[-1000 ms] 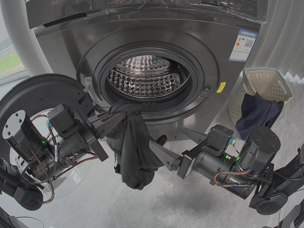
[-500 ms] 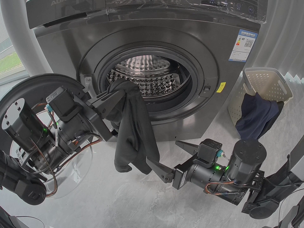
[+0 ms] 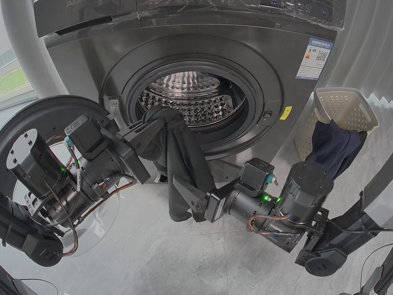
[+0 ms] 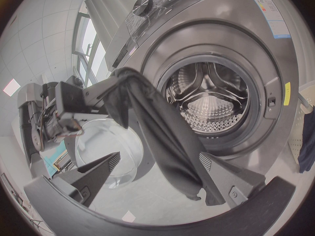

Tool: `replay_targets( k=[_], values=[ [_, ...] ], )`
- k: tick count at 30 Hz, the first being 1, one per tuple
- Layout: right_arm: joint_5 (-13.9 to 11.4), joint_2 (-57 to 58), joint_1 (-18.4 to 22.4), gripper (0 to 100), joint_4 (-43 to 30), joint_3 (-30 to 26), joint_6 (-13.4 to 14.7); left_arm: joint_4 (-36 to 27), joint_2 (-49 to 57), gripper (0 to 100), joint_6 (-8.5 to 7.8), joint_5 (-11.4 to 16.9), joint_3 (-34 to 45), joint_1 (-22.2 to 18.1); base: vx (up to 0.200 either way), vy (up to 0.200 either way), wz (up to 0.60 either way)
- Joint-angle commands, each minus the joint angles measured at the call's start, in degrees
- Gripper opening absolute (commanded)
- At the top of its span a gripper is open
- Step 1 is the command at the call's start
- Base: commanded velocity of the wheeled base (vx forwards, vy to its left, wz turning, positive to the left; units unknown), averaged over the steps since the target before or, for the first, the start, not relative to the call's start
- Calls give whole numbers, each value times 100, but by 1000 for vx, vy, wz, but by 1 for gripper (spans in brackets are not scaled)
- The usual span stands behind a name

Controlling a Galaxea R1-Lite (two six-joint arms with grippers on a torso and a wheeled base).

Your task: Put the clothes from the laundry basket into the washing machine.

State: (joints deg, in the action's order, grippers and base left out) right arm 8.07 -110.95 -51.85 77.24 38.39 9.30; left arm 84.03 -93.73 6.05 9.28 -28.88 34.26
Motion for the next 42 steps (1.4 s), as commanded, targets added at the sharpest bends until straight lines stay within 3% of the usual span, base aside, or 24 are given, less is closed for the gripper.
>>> replay_targets(
  k=[1, 12, 16, 24, 25, 32, 39, 40, 42],
  values=[
    [-25, -243, 78, 100, 2, 459, -34, 8, -22, 0, 2, -14, 40, 72, 0, 0, 0],
    [-236, -999, 272, 100, 151, 934, -157, 17, 66, 0, -7, 22, 40, 204, 0, 0, 0],
    [-288, -1307, 500, 100, 309, 1206, -368, 105, 75, 0, -7, 48, 75, 222, 0, 0, 0],
    [-341, -1456, 641, 100, 353, 1549, -385, 254, 75, 0, -7, 74, 137, 239, 0, 0, 0],
    [-332, -1456, 632, 0, 362, 1575, -394, 254, 75, 0, -7, 83, 155, 248, 0, 0, 0],
    [-341, -1421, 535, 0, 503, 1602, -420, 245, 48, 0, -7, 92, 313, 248, 0, 0, 0],
    [-306, -1025, 245, 0, 520, 1022, -412, 245, -277, 0, 2, 57, 339, 108, 0, 0, 0],
    [-306, -894, 175, 0, 520, 828, -403, 228, -303, 100, 2, 65, 339, 29, 0, 0, 0],
    [-297, -656, 61, 0, 520, 521, -385, 245, -418, 100, 37, 57, 278, -42, 0, 0, 0]
  ],
)
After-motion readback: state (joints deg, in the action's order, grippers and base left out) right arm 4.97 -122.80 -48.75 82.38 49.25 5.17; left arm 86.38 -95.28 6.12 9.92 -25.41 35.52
